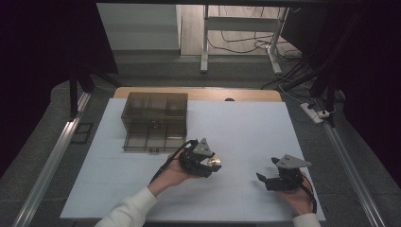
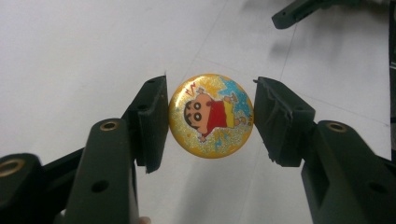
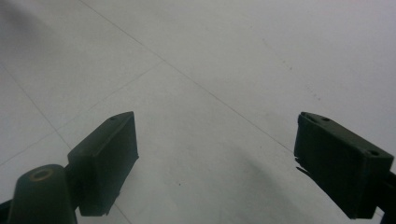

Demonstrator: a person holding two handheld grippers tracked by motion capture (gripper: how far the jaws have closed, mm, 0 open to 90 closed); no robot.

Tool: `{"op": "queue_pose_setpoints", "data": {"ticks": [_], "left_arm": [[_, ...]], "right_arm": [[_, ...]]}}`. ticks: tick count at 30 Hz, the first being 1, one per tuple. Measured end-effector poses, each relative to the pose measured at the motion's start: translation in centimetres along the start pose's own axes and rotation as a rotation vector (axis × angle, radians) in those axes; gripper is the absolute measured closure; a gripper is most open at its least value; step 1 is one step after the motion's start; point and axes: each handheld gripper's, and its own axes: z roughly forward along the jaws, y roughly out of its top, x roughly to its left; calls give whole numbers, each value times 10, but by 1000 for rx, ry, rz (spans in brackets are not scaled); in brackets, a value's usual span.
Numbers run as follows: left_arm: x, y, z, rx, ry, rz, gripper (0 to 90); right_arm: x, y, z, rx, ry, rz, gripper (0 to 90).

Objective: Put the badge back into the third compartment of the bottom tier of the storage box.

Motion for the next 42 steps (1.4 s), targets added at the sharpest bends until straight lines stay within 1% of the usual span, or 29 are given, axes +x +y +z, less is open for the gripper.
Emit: {"op": "queue_pose_setpoints", "data": {"ticks": [11,29,42], "left_arm": [[5,1,-10,-28,12,-13,459],[12,2,-23,-62,33,-33,459],[24,-2,-33,-86,69,-62,458]], "right_arm": [[0,0,-1,-9,-7,7,134],[0,0,-1,0,-7,2,135],[0,0,-1,-2,-6,3,135]]}}
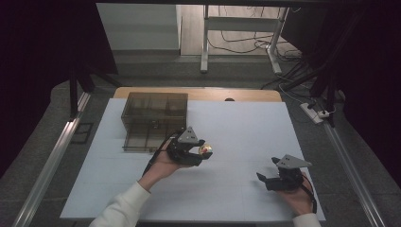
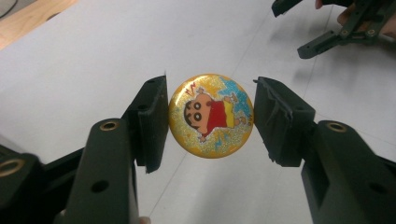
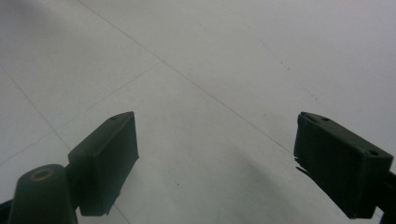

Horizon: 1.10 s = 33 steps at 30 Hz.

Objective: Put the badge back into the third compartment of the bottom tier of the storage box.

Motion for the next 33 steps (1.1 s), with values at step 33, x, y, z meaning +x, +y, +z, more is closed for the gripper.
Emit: {"op": "queue_pose_setpoints", "data": {"ticks": [33], "left_arm": [[41,-15,-15,-20,118,-94,457]], "right_arm": [[0,0,0,2,-1,-3,137]]}}
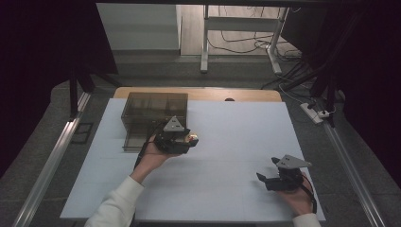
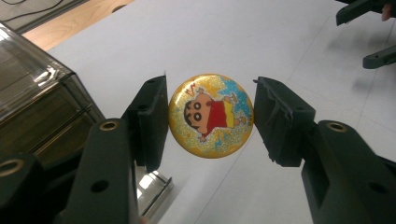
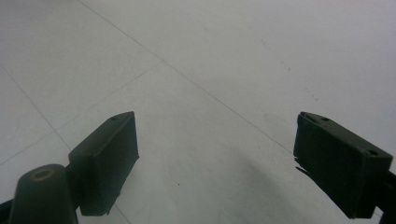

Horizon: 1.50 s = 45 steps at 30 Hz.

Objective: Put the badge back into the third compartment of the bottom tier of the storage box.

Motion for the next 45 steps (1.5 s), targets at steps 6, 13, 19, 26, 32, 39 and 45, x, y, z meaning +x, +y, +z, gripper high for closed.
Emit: {"op": "queue_pose_setpoints", "data": {"ticks": [6,13,19,26,32,39,45], "left_arm": [[5,-2,-2,-4,12,-10,457],[14,-5,-2,-3,28,-28,458],[22,-9,-1,0,43,-52,458],[33,-16,2,13,76,-76,457],[42,-22,5,29,94,-99,458],[52,-31,9,48,121,-126,458],[60,-38,13,68,148,-143,457]], "right_arm": [[0,0,0,-1,-2,-3,138],[0,0,0,2,-4,-4,138],[1,0,0,4,-3,-4,139],[0,0,0,5,-4,-4,139],[0,0,1,7,-6,-4,139],[1,0,0,8,-8,-5,140],[1,0,1,11,-9,-7,140]]}}
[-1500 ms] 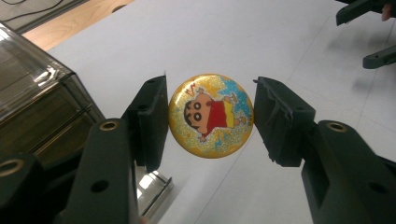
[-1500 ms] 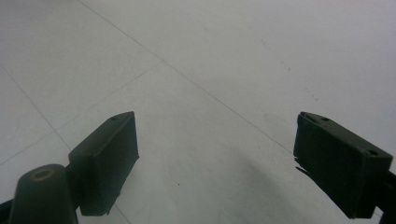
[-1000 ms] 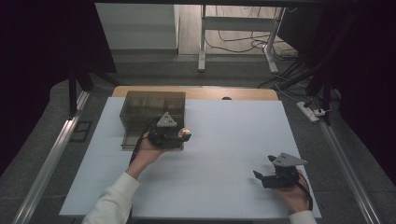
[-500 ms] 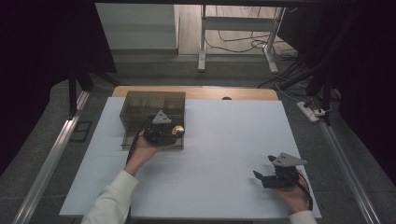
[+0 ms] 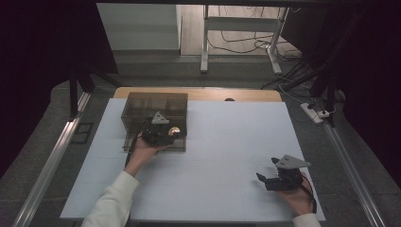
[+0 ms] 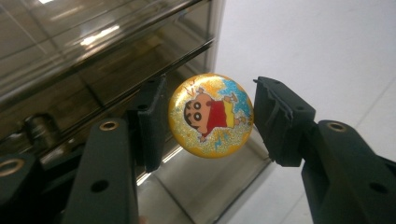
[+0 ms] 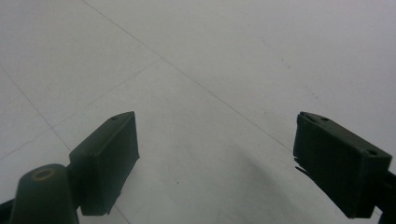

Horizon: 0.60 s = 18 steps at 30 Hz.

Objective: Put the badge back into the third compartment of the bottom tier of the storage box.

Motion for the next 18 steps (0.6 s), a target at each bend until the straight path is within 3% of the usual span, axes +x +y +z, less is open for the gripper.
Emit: {"op": "queue_pose_setpoints", "data": {"ticks": [9,18], "left_arm": [[8,-7,9,31,37,-9,457],[4,-9,19,73,25,9,456]], "right_arm": [[0,0,1,-1,3,1,140],[0,0,1,1,0,0,140]]}}
